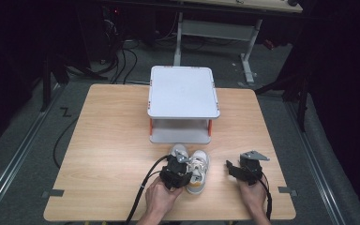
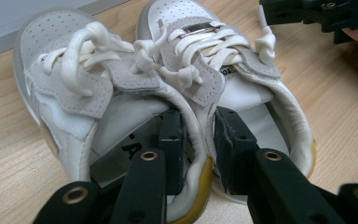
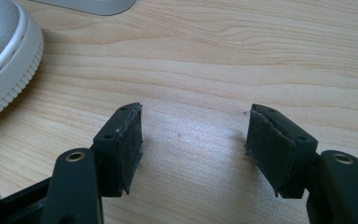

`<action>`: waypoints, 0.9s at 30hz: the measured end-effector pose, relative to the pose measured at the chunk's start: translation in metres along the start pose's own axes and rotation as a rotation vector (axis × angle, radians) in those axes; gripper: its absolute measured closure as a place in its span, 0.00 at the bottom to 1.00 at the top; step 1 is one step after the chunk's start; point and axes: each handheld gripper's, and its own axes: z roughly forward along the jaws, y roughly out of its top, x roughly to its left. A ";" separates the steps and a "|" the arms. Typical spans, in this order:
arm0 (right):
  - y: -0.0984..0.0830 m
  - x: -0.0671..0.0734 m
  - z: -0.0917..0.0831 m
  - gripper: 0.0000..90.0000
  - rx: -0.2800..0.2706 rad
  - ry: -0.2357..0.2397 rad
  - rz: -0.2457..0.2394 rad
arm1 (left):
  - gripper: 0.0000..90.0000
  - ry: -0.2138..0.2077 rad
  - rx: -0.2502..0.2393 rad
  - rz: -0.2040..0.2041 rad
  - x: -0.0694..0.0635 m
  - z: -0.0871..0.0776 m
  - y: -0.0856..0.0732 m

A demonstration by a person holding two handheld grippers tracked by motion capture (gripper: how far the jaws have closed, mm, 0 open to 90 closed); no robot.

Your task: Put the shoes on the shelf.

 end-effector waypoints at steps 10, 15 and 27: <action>0.000 0.000 0.000 0.40 0.000 0.000 -0.001 | 0.87 -0.019 0.007 0.026 0.001 -0.004 -0.003; 0.000 0.000 0.000 0.39 0.000 0.001 -0.001 | 0.89 -0.034 0.017 0.045 0.000 -0.007 -0.004; 0.000 0.000 0.000 0.39 -0.001 0.001 -0.004 | 0.90 -0.057 0.018 0.071 0.002 -0.018 -0.006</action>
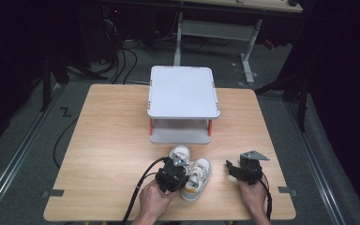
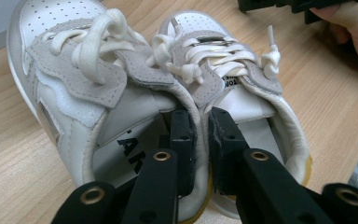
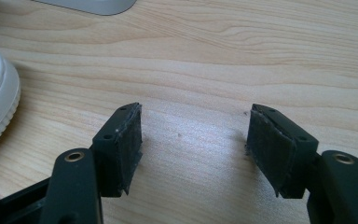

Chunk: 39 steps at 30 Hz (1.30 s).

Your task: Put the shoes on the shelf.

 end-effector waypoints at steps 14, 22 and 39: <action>0.000 0.000 0.000 0.39 0.001 0.000 0.002 | 0.90 0.014 -0.027 0.004 0.006 -0.014 0.009; 0.000 0.000 0.000 0.39 0.002 0.001 0.002 | 0.90 0.028 -0.038 0.006 0.012 -0.019 0.017; 0.000 0.000 0.000 0.39 0.002 0.001 0.002 | 0.90 0.097 -0.061 0.016 0.030 -0.016 0.032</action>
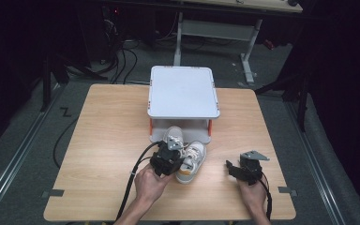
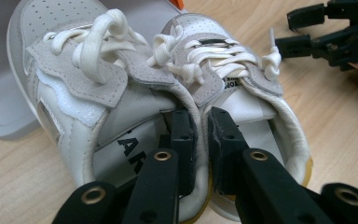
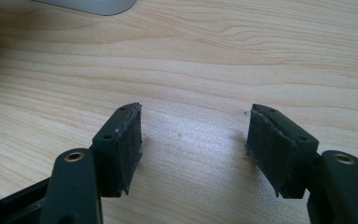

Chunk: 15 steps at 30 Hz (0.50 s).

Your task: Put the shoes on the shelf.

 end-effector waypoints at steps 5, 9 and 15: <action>0.000 0.000 0.000 0.39 0.000 0.000 0.000 | 0.90 0.019 -0.013 -0.008 0.007 0.005 0.008; 0.000 0.000 0.000 0.39 -0.002 0.000 -0.002 | 0.91 0.028 -0.026 -0.016 0.013 0.009 0.016; 0.000 0.000 0.000 0.39 0.000 0.001 -0.001 | 0.91 0.048 -0.041 -0.022 0.017 0.017 0.023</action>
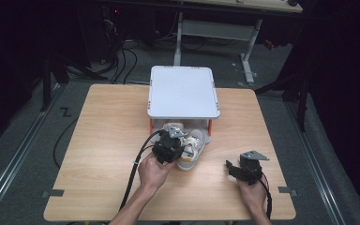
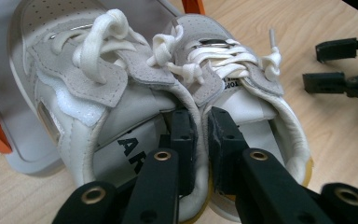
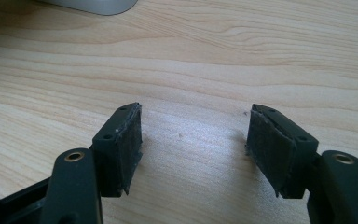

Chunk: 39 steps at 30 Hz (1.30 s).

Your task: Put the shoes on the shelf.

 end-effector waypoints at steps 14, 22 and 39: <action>0.000 0.000 0.000 0.39 0.000 0.002 -0.002 | 0.90 0.065 -0.042 -0.027 0.009 0.028 0.005; 0.001 0.000 0.001 0.36 0.005 0.001 0.004 | 0.90 0.086 -0.050 -0.042 0.014 0.043 0.004; 0.076 0.014 -0.036 0.53 -0.156 0.132 -0.043 | 0.90 0.101 -0.077 -0.103 0.027 0.055 0.006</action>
